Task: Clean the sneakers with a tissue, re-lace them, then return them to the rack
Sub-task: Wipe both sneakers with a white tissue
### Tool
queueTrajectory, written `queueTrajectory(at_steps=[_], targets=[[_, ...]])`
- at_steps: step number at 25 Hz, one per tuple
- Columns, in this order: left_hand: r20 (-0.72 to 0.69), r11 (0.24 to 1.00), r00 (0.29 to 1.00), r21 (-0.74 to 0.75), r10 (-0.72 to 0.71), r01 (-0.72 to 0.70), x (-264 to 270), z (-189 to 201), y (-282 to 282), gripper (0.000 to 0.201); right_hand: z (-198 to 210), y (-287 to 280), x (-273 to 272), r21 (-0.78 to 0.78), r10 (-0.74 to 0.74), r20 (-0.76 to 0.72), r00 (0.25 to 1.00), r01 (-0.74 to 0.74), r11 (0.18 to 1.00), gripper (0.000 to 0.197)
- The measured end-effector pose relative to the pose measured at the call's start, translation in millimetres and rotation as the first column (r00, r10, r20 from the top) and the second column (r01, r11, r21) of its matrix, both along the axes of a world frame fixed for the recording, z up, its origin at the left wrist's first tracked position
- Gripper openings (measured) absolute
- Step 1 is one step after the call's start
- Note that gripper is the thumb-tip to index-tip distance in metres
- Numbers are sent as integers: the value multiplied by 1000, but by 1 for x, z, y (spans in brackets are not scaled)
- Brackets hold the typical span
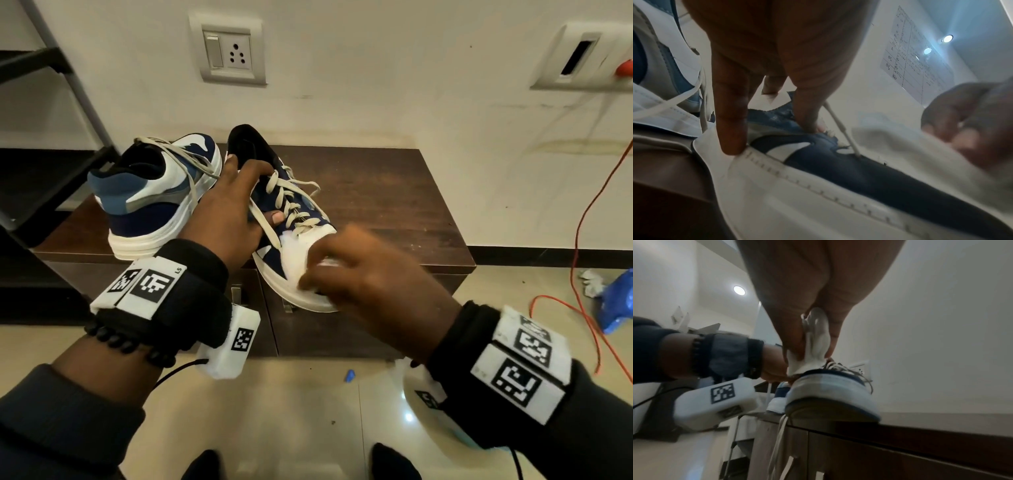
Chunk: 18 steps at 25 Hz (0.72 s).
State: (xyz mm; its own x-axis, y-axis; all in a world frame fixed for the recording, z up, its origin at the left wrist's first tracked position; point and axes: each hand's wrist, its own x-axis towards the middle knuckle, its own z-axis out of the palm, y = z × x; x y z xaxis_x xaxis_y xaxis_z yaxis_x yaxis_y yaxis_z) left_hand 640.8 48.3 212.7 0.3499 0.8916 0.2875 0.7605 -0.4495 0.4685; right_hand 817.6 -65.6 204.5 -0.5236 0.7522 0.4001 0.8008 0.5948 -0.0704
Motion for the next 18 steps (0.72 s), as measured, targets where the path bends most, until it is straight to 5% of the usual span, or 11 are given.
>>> queueTrajectory(at_steps=[3,8,12,15,18], targets=[[10,1000,1000,2,-8,8,-1,-2,1,54,-3,-2,6,-112,91,137,986,-76,991,8],[12,1000,1000,7,4,-4,-1,-2,2,55,1,-1,26,-83,-59,-66,996,54,995,19],[21,1000,1000,0,-7,7,-1,-3,2,54,-6,0,16,-143,-1,3,1000,2,990,16],[33,1000,999,6,-4,4,-1,-3,2,55,-5,5,40,-70,-205,-141,968,197,978,10],[49,1000,999,17,-16,15,1,-3,2,54,-7,0,32,-158,-349,-340,873,313,937,18]])
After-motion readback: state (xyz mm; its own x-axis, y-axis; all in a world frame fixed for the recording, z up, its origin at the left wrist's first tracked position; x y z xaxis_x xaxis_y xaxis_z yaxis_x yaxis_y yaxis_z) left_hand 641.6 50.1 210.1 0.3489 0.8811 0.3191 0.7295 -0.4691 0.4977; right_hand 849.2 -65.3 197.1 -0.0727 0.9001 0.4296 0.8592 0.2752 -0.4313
